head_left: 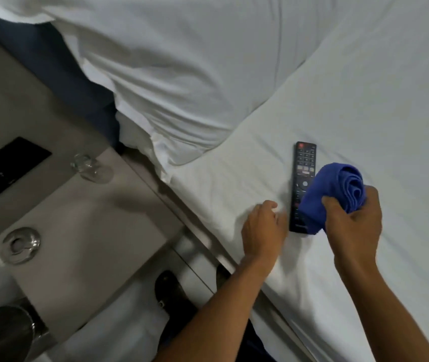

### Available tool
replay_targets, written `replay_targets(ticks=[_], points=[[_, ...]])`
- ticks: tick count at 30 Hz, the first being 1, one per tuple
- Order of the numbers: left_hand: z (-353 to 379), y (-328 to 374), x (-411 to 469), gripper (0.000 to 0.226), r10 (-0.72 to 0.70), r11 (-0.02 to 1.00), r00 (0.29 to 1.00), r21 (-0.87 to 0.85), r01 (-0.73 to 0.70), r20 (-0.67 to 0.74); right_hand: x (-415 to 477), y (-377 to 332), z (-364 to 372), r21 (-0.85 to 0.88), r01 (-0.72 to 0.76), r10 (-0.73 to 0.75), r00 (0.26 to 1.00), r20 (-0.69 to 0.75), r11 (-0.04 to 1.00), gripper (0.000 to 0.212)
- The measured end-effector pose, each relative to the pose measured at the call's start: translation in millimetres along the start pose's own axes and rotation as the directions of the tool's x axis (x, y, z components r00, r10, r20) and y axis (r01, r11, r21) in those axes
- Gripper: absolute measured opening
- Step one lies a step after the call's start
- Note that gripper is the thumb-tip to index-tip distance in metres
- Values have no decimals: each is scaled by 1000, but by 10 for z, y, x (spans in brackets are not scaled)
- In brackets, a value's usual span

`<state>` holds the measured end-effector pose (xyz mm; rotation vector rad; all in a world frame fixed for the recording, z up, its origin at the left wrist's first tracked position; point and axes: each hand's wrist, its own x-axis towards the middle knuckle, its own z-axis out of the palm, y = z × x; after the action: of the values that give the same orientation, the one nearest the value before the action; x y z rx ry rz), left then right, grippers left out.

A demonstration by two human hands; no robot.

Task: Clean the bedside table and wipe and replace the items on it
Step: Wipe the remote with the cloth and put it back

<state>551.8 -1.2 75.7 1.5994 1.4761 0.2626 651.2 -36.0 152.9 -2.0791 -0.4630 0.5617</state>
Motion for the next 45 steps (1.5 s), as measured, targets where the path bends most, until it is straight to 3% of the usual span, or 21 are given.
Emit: replay_targets(ticks=[4,8,10,12,14,16,21,24,28,32,37,39,42,45], points=[[377,338,53,56,117,990,992,80,-113,-41,140,102,-248,-112,73,-83,993,-83,991,26],[512,488,156,78,-1,997,1000,76,2,-10,239,138,-399,-181,118,-139,984,-110,976,25],[435,474,194,59,-83,994,996,-71,86,37,287,119,-411,-188,137,-156,983,-92,973,24],[289,367,174,38,-151,926,979,-328,188,135,313,80,-369,-176,166,-177,983,-44,970,24],[88,223,60,38,-178,805,960,-529,269,216,319,11,-273,-131,202,-197,979,48,971,25],[-110,69,-62,47,-140,725,969,-645,241,204,322,-69,-131,-95,248,-231,960,160,964,29],[-636,-311,-328,56,-174,506,970,-830,235,168,252,-391,478,-84,486,-399,793,459,870,58],[-853,-504,-458,54,-231,457,960,-854,250,158,44,-551,935,-53,598,-434,637,637,800,62],[-1145,-647,-497,36,-409,377,913,-911,168,-1,-441,-556,1291,51,606,-417,481,772,794,63],[-1454,-882,-508,32,-488,300,865,-953,42,-115,-984,-454,1460,155,589,-415,337,845,793,67],[-1657,-1291,-638,61,-506,-107,862,-992,-67,-4,-1504,-330,1544,197,583,-398,239,886,789,64],[-1734,-1486,-721,67,-496,-217,868,-972,-94,27,-1699,-283,1553,195,576,-375,212,902,794,65],[-1889,-1718,-858,64,-496,-316,860,-947,-51,119,-1902,-199,1509,218,580,-354,131,926,785,62],[-1979,-1930,-952,55,-548,-301,818,-953,1,174,-2052,-150,1465,207,546,-295,78,952,812,57]])
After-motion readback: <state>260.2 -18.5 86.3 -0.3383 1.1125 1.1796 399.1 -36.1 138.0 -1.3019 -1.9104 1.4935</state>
